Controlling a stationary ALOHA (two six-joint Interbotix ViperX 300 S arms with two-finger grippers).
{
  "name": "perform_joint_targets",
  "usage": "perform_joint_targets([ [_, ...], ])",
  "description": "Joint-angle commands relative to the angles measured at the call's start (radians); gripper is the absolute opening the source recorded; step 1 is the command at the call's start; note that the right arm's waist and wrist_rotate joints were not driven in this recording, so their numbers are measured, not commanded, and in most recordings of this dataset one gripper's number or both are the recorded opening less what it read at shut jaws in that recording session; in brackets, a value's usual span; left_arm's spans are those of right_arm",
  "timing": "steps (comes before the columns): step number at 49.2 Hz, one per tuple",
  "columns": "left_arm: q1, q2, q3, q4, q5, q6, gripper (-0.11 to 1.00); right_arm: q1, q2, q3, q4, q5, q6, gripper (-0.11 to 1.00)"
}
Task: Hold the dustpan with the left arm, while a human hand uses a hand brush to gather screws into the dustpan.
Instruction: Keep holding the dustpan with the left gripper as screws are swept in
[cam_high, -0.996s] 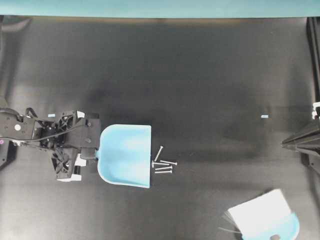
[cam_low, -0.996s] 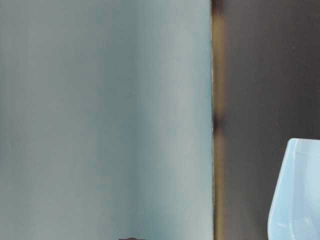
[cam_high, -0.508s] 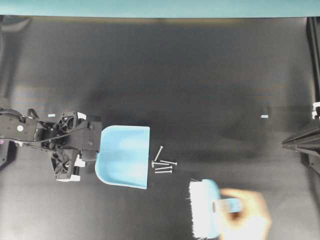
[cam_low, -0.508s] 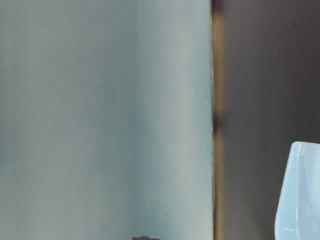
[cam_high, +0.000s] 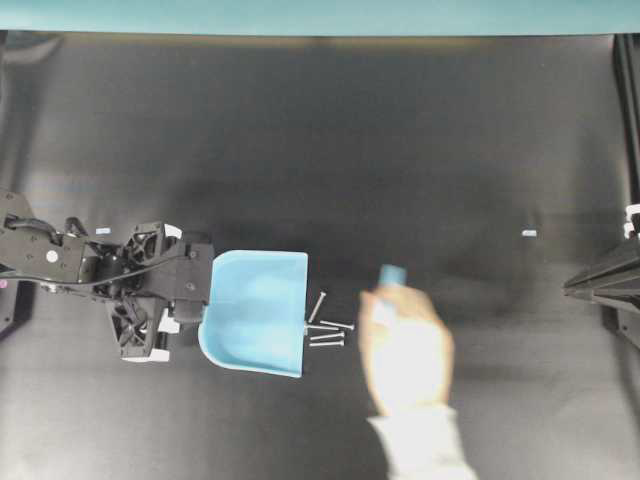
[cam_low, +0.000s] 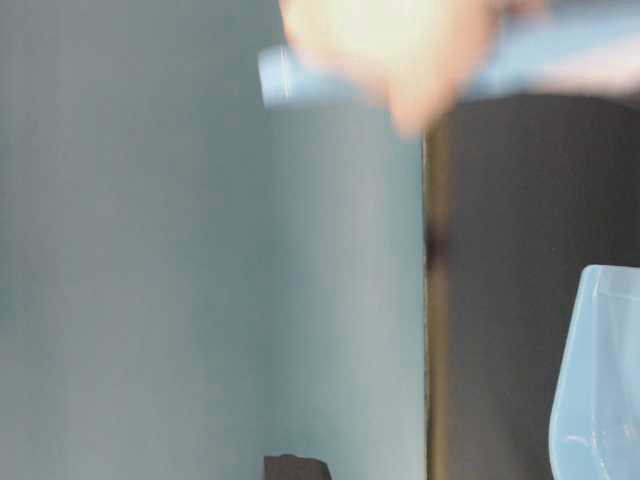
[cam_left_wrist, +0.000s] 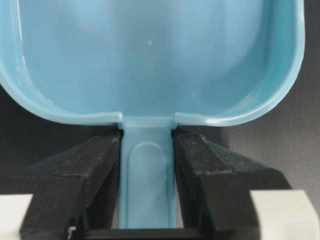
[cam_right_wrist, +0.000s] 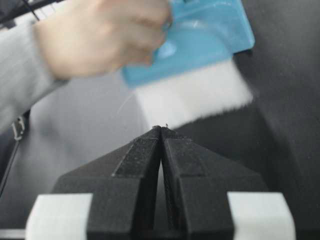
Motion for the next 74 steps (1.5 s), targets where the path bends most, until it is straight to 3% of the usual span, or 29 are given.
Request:
perform_joint_targets([
  [1, -0.002, -0.002, -0.012, 0.003, -0.006, -0.006, 0.3, 0.0, 0.005, -0.005, 0.002, -0.006, 0.0, 0.0],
  [24, 0.014, 0.015, 0.003, 0.003, -0.057, 0.003, 0.3, 0.0, 0.005, -0.005, 0.002, -0.006, 0.0, 0.0],
  [39, 0.034, 0.011, 0.069, 0.003, -0.215, 0.002, 0.3, 0.0, 0.005, -0.005, 0.002, -0.006, 0.0, 0.0],
  [60, 0.046, 0.012, 0.086, 0.003, -0.242, 0.003, 0.3, 0.0, 0.005, -0.005, 0.002, -0.006, 0.0, 0.0],
  [74, 0.049, -0.025, 0.166, 0.003, -0.483, 0.005, 0.3, 0.0, 0.005, -0.005, 0.002, -0.006, 0.002, 0.0],
])
